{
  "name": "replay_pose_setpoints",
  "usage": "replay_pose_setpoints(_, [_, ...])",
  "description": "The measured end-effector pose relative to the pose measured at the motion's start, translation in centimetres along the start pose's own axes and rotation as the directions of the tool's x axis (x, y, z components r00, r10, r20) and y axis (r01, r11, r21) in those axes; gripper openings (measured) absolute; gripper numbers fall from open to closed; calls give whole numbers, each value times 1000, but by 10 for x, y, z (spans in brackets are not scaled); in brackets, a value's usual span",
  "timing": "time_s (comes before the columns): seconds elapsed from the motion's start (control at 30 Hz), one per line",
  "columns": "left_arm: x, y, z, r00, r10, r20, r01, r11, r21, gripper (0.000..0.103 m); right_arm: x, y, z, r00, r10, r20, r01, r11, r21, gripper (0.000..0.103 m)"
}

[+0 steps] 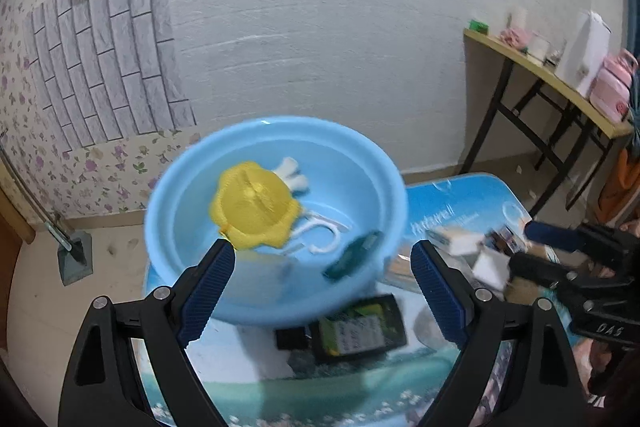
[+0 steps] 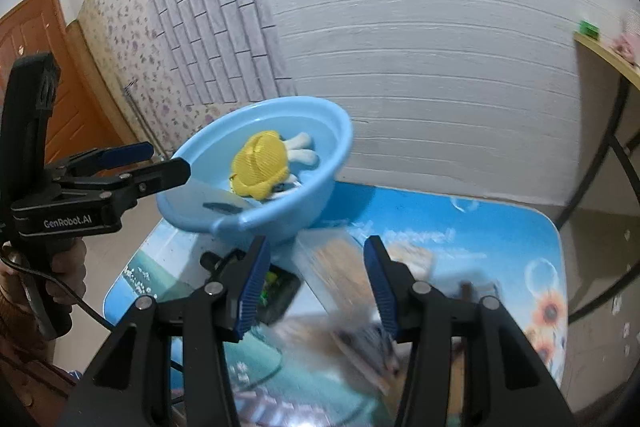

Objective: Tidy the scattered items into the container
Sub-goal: 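Grasp the black face-wash bottle with the left gripper while the right gripper grasps the tan plush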

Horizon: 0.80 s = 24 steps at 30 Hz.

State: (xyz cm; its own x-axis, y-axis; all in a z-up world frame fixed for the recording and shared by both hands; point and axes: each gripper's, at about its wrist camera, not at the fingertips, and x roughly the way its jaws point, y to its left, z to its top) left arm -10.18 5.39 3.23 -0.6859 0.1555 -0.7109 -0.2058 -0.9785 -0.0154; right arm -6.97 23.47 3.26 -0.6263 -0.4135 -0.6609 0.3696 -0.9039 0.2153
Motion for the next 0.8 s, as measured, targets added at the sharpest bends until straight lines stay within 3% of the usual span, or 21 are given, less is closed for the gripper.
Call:
replay_pose_setpoints(0.37, [18,-60,-20,994,-45,-100,51,997,62,90,-50,-45,-49,994,-103,32,98,987,130,48])
replay_pose_setpoints(0.53, [20,-88,-27,994,-42,-103,53,993,107,90,-64,-58,-66,990,-134,43,126,980,152,49])
replay_pose_setpoints(0.8, [24,-103,-40,991,-43,-130,57,993,107,90,-64,-77,-78,992,-122,34,113,975,191,51])
